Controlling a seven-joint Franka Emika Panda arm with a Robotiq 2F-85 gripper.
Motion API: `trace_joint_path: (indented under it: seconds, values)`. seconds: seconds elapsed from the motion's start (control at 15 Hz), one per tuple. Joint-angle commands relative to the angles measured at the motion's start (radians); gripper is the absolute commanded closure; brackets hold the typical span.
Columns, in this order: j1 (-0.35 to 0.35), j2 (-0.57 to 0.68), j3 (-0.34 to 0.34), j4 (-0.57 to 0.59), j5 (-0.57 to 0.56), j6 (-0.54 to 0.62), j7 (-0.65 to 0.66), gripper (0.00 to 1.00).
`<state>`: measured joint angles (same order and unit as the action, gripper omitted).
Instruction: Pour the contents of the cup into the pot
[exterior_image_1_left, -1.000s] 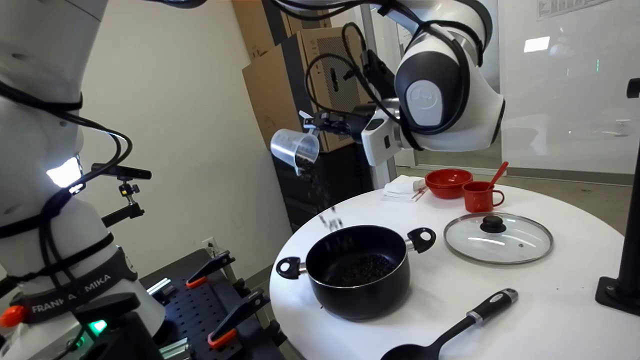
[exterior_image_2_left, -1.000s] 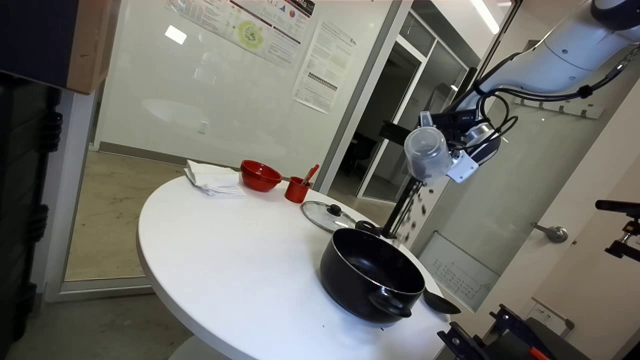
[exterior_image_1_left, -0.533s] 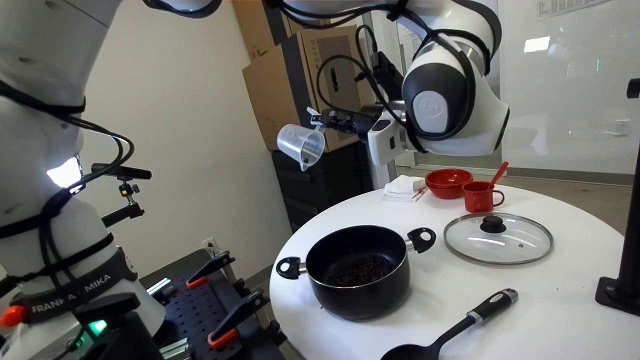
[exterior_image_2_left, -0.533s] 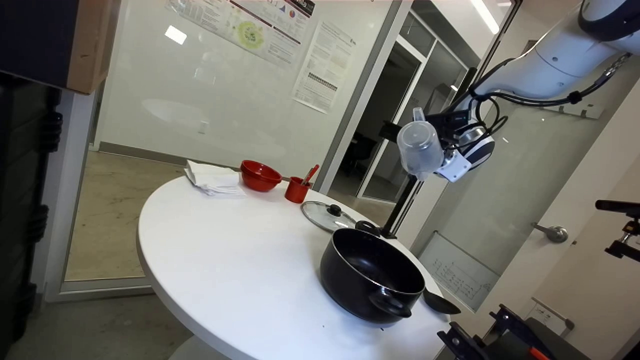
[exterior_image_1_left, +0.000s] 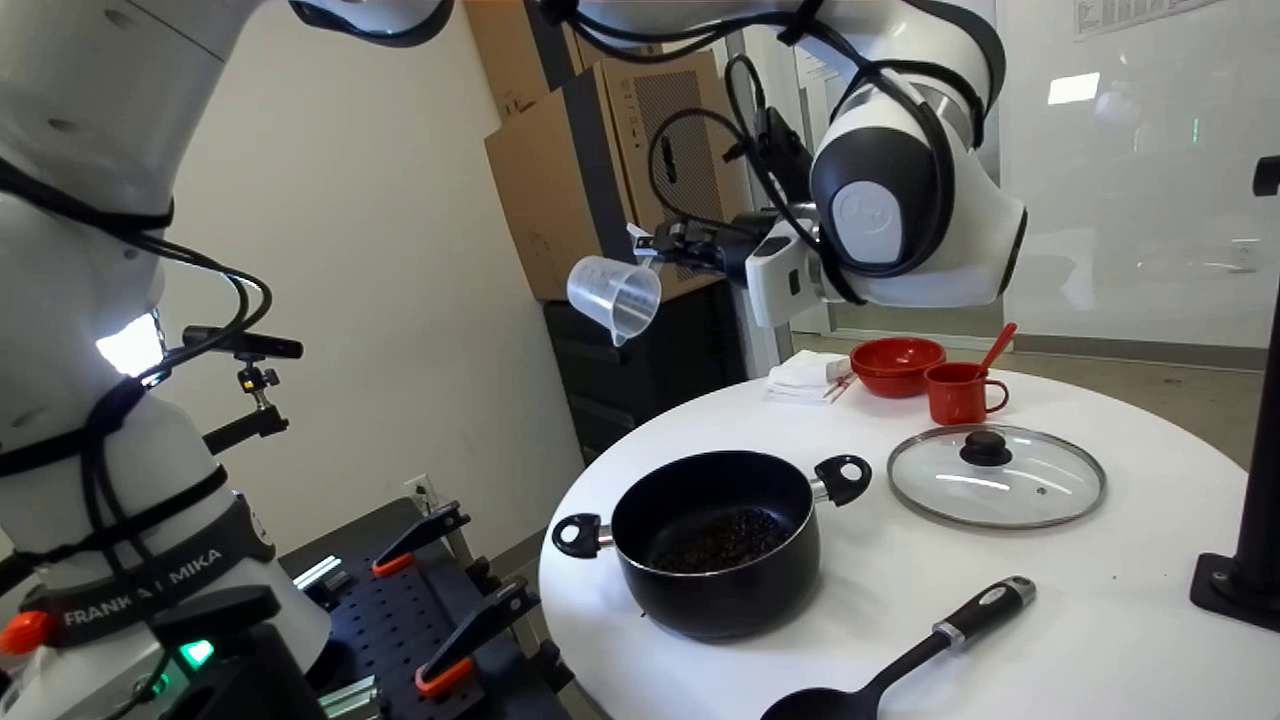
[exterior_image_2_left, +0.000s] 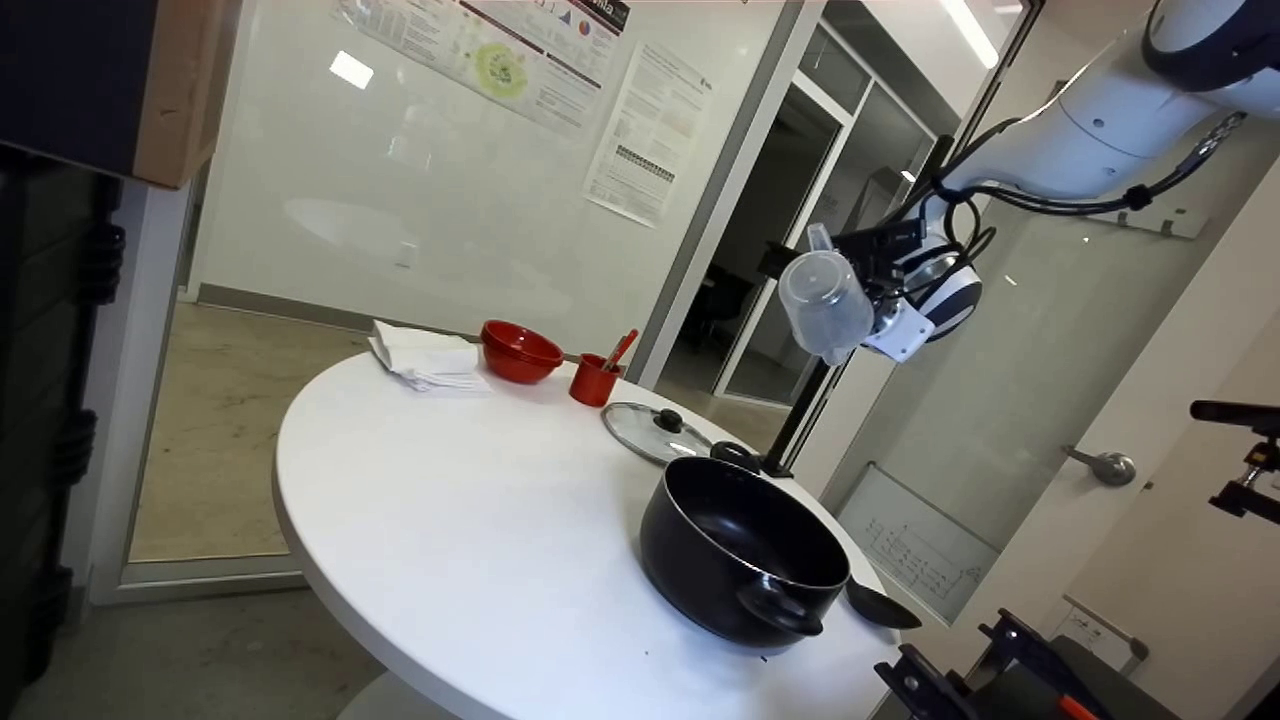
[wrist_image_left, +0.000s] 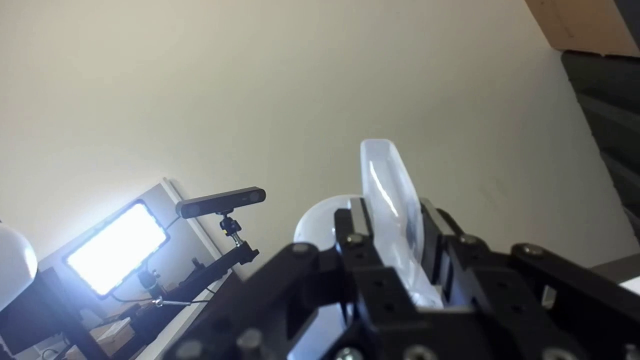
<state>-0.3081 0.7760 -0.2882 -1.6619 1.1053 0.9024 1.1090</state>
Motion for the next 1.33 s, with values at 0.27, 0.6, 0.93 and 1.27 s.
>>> trace_joint_path:
  seconds: [0.27, 0.6, 0.93, 1.27]
  values:
    - [0.196, -0.139, 0.003, -0.033, -0.177, 0.227, 0.040, 0.93]
    - [0.348, -0.214, 0.063, -0.130, -0.324, 0.500, 0.006, 0.93]
    - [0.452, -0.247, 0.149, -0.260, -0.444, 0.857, -0.014, 0.93]
    - [0.506, -0.262, 0.233, -0.385, -0.510, 1.226, -0.049, 0.93]
